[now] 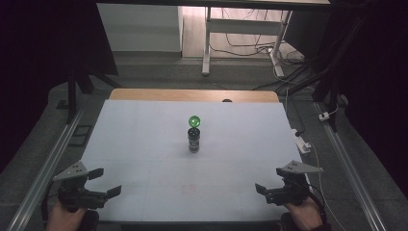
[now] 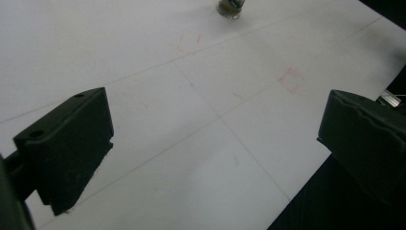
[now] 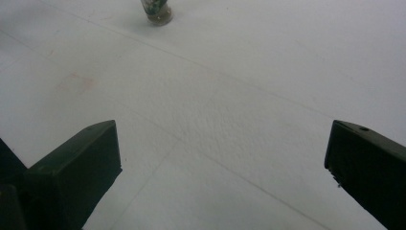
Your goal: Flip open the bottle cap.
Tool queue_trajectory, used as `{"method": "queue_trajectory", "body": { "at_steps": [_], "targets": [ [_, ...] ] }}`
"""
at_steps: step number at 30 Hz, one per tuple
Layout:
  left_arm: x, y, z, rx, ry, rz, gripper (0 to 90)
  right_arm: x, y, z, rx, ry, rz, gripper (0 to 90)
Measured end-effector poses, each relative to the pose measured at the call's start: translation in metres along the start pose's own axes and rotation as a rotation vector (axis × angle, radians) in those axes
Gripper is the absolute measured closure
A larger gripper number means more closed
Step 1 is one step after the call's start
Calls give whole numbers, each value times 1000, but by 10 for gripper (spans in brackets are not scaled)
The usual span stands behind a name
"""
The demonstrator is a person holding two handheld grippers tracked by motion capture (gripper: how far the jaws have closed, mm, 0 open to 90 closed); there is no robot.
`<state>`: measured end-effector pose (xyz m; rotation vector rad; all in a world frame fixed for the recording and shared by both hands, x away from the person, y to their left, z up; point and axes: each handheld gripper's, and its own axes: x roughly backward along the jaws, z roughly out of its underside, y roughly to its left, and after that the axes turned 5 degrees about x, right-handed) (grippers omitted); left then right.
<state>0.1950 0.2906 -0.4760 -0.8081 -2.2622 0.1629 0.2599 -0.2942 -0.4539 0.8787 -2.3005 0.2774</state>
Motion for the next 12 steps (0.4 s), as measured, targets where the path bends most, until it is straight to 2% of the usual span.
{"method": "queue_trajectory", "body": {
  "at_steps": [4, 7, 12],
  "targets": [
    [3, 0, 2, 6, 4, -13, 0, 4, -3, 7, -16, 32, 11, 0],
    [4, -1, 4, 2, 16, -25, 0, 7, -5, 9, -27, 33, 23, 0],
    [5, 0, 4, 20, 11, -18, 0, 8, -6, 11, -40, 46, 29, 0]
  ]
}}
